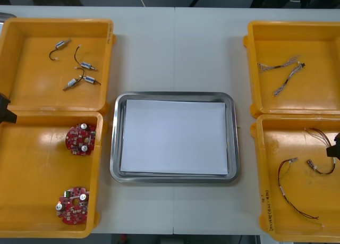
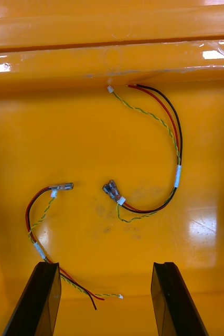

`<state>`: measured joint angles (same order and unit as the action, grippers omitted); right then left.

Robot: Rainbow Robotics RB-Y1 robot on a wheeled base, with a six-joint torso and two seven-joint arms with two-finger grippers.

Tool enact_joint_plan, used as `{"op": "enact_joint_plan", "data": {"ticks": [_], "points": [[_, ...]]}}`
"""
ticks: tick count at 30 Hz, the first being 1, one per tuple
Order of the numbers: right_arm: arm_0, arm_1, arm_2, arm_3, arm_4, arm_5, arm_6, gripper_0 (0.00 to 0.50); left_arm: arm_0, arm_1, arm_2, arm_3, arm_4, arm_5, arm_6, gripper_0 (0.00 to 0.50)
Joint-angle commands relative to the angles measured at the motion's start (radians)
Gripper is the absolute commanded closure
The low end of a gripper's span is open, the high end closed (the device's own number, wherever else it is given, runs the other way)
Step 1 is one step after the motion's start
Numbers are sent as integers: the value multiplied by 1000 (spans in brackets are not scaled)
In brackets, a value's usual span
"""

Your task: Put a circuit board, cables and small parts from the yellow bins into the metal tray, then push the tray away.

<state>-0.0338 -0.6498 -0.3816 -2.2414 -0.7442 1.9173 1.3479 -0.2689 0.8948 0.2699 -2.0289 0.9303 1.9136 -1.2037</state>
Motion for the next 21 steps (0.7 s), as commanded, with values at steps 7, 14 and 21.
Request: {"op": "enact_joint_plan", "data": {"ticks": [7,14,21], "points": [[9,-34,9,-7,-7,3,-18,0,13,41,31,-25,7,6,-79,0],[9,-34,9,-7,-7,3,-18,0,13,41,31,-25,7,6,-79,0],[9,-34,9,-7,-7,3,-18,0,13,41,31,-25,7,6,-79,0]]}}
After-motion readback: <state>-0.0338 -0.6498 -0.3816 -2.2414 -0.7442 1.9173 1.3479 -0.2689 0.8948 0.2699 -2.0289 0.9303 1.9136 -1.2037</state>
